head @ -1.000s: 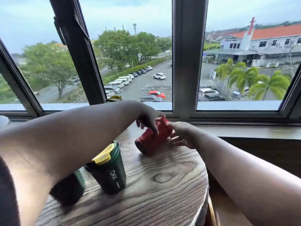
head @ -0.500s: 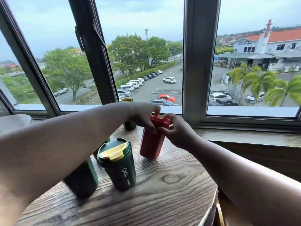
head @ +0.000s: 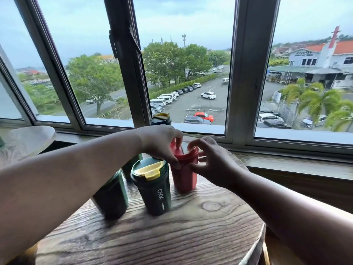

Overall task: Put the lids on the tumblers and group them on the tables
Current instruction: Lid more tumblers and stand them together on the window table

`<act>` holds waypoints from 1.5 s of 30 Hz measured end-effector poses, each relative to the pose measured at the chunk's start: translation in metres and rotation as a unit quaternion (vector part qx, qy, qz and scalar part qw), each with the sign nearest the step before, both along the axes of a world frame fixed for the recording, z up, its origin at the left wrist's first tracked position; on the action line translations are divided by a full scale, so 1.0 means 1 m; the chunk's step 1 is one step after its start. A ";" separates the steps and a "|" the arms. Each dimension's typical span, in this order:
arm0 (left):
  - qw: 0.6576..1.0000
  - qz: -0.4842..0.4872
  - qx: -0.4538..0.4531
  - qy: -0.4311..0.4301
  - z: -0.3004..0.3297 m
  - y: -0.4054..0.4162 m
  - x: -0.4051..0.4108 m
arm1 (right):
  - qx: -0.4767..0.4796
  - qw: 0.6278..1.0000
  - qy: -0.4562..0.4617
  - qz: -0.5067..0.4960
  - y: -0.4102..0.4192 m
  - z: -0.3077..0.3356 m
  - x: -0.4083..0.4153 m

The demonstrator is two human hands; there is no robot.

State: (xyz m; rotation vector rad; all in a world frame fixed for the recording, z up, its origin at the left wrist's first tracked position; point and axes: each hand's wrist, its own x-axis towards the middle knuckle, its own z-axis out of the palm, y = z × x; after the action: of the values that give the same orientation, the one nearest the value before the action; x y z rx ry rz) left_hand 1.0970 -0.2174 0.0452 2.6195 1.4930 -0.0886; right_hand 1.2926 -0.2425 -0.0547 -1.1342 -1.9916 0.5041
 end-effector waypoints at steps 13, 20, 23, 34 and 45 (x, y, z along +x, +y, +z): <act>0.999 0.004 -0.042 -0.005 0.014 0.001 -0.004 | 0.033 0.993 -0.114 -0.012 -0.009 0.012 0.002; 0.988 0.073 0.065 -0.124 0.019 0.064 -0.040 | -0.044 0.994 -0.068 -0.071 0.031 0.049 -0.008; 0.979 0.129 0.105 -0.115 0.012 0.104 -0.055 | -0.066 0.992 -0.059 -0.086 0.075 0.066 -0.019; 0.988 0.156 -0.010 0.020 -0.003 0.176 -0.048 | -0.266 0.948 -0.151 -0.083 0.196 0.057 -0.080; 0.989 0.148 0.015 0.003 -0.010 0.175 -0.052 | -0.266 0.953 -0.122 -0.073 0.192 0.054 -0.084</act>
State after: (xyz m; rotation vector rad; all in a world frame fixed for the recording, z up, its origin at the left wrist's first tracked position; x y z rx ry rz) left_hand 1.0450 -0.0423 0.0356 2.3888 1.8775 -0.0456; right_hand 1.2081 -0.0507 -0.0010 -1.7314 -2.0118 0.8937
